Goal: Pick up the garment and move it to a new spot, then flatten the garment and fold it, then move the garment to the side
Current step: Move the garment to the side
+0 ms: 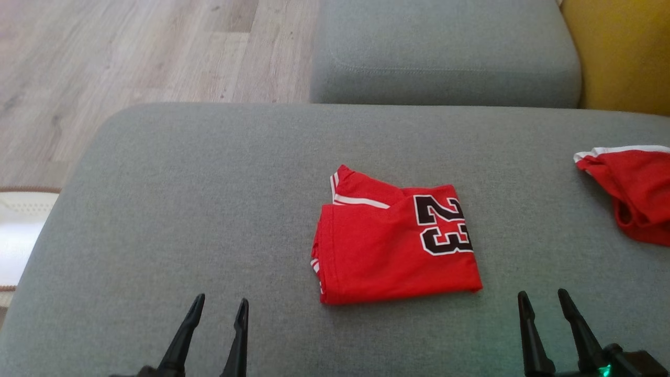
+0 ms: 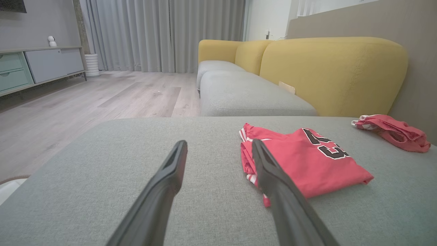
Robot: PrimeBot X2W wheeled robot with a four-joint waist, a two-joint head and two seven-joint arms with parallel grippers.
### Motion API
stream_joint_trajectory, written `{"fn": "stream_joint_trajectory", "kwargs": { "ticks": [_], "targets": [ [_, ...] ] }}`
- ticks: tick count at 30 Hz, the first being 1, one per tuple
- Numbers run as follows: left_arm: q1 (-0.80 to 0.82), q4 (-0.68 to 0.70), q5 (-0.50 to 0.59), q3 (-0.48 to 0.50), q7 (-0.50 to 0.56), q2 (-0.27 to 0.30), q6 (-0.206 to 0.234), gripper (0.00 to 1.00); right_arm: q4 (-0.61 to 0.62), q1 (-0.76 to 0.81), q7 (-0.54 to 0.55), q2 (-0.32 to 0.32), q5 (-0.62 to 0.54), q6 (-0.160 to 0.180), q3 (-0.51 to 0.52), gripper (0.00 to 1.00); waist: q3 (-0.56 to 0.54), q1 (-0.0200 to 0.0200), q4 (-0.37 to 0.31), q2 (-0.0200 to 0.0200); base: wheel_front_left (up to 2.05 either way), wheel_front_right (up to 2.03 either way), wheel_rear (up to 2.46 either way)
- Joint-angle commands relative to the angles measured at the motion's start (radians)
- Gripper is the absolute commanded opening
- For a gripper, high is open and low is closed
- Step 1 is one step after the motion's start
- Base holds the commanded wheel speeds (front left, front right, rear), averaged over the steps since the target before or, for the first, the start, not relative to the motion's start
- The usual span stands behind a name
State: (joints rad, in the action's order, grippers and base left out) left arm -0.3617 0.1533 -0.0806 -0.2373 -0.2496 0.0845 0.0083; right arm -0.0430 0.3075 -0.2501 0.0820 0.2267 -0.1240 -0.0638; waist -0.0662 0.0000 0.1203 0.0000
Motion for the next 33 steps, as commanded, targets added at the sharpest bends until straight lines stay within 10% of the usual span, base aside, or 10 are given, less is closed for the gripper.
{"fn": "stream_joint_trajectory", "kwargs": {
  "ticks": [1, 11, 27, 28, 33],
  "targets": [
    [0.061, 0.034, 0.009, 0.03, -0.012, -0.018, -0.002, 1.0, 0.015, -0.069, -0.012, 0.031, 0.005, -0.007, -0.025, 1.0, 0.016, 0.0, 0.009, 0.0, 0.0, 0.0, 0.0],
    [0.122, 0.031, 0.006, -0.001, -0.012, -0.028, -0.014, 1.0, -0.081, -0.241, 0.088, 0.076, 0.092, -0.007, -0.063, 1.0, 0.112, 0.0, 0.036, 0.0, 0.0, 0.0, 0.0],
    [0.241, -0.011, -0.001, -0.053, -0.012, -0.033, -0.029, 1.0, -0.258, -0.545, 0.534, 0.205, 0.312, -0.007, -0.109, 1.0, 0.239, 0.0, 0.084, 0.0, 0.0, 0.0, 0.0],
    [0.244, -0.012, -0.002, -0.054, -0.012, -0.033, -0.028, 1.0, -0.265, -0.55, 0.544, 0.208, 0.317, -0.007, -0.112, 0.98, 0.242, 0.0, 0.086, 0.0, 0.0, 0.0, 0.0],
    [0.255, -0.016, -0.008, -0.058, -0.012, -0.034, -0.024, 1.0, -0.3, -0.564, 0.568, 0.211, 0.343, -0.007, -0.127, 0.25, 0.259, 0.0, 0.091, 0.0, 0.0, 0.0, 0.0]
  ]
}}
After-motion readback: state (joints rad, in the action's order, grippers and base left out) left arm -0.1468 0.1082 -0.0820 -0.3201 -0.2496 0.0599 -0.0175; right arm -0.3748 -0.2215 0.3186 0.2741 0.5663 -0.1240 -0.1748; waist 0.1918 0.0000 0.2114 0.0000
